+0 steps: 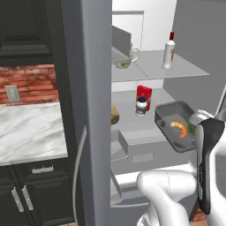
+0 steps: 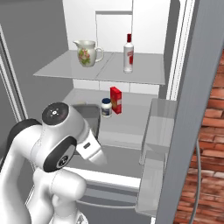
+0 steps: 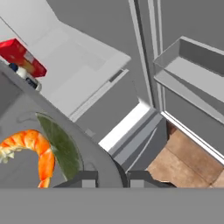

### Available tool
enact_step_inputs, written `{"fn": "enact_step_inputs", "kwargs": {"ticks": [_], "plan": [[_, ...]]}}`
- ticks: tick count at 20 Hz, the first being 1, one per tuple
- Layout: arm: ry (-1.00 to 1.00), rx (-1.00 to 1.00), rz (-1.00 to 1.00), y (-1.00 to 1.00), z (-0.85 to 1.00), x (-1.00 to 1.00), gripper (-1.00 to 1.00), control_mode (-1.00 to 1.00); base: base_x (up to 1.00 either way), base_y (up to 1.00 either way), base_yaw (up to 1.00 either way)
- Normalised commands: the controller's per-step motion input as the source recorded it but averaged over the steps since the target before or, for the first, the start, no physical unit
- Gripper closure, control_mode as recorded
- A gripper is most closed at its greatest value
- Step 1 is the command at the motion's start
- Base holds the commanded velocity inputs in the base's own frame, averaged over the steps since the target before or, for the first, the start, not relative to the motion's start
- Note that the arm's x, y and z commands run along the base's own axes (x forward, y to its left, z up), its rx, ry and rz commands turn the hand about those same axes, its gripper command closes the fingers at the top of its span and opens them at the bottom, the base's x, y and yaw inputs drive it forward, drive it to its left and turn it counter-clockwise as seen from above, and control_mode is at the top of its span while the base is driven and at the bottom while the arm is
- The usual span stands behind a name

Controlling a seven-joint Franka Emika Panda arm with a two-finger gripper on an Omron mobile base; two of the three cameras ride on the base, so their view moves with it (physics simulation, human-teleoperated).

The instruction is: Place the tupperware on the second highest shelf of the fridge. Make space for the tupperware among the existing items by rearranging them on the shelves if needed. Close the fridge door when finished.

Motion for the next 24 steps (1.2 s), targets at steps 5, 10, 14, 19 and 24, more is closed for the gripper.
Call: {"fn": "enact_step_inputs", "kwargs": {"ticks": [5, 10, 14, 19, 24], "plan": [[0.0, 0.0, -0.48, -0.4, -0.28, 0.0, 1.0, -1.0, 0.0, 0.0, 0.0], [0.0, 0.0, -0.38, -0.21, -0.25, 0.14, 1.0, -1.0, 0.0, 0.0, 0.0], [0.0, 0.04, -0.13, 0.0, -0.25, 0.44, 1.0, -1.0, 0.0, 0.0, 0.0], [0.0, 0.13, -0.02, -0.02, -0.16, 0.45, 1.0, -1.0, 0.0, 0.0, 0.0], [0.0, 0.1, 0.0, -0.09, -0.09, 0.45, 1.0, -1.0, 0.0, 0.0, 0.0]]}}
